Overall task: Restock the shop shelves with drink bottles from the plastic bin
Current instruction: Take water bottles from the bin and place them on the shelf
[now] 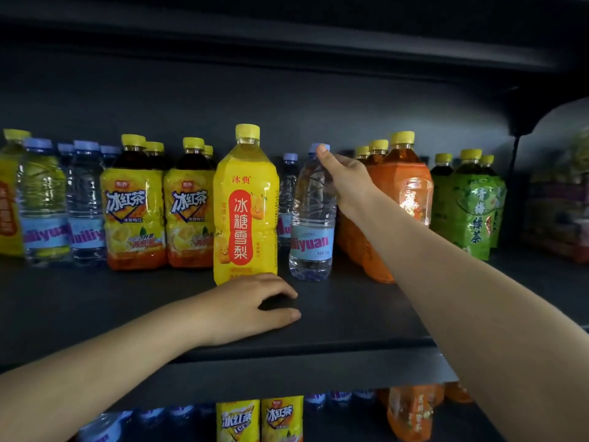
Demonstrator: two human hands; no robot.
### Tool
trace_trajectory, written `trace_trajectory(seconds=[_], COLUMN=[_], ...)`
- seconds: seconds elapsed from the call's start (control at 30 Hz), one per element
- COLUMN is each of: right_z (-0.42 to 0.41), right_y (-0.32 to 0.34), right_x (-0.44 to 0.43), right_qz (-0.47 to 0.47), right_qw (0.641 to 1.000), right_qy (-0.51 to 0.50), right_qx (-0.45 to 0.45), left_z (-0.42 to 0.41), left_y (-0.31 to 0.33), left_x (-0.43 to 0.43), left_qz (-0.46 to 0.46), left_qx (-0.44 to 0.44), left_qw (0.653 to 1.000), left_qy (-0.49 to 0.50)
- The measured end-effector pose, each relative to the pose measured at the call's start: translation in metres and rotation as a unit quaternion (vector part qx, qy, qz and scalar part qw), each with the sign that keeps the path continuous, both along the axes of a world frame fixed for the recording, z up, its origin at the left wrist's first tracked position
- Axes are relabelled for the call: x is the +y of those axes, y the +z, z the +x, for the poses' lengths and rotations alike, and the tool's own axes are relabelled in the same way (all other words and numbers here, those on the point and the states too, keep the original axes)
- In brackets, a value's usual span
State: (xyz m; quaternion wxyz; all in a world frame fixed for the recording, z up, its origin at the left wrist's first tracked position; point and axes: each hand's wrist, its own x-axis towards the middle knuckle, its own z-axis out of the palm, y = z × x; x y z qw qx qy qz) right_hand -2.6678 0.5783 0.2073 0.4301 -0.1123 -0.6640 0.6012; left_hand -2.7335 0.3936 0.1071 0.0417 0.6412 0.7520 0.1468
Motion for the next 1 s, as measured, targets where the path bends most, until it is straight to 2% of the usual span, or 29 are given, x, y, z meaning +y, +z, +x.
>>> trace_trajectory(seconds=[0.37, 0.5, 0.67, 1.0], right_z=[0.0, 0.011, 0.026, 0.019], right_y=[-0.008, -0.016, -0.023, -0.027], right_x=[0.008, 0.01, 0.01, 0.008], right_qz=[0.068, 0.093, 0.077, 0.066], right_qw=[0.995, 0.989, 0.978, 0.984], right_qy=[0.024, -0.005, -0.015, 0.002], right_qx=[-0.067, -0.112, -0.192, -0.168], left_z=[0.001, 0.003, 0.005, 0.005], left_y=[0.001, 0.001, 0.002, 0.003], left_x=[-0.002, -0.003, -0.004, -0.003], left_qz=[-0.007, -0.008, -0.008, -0.011], left_qx=[-0.01, -0.015, -0.022, -0.026], left_qw=[1.0, 1.0, 1.0, 0.999], left_qy=[0.005, 0.01, 0.015, 0.026])
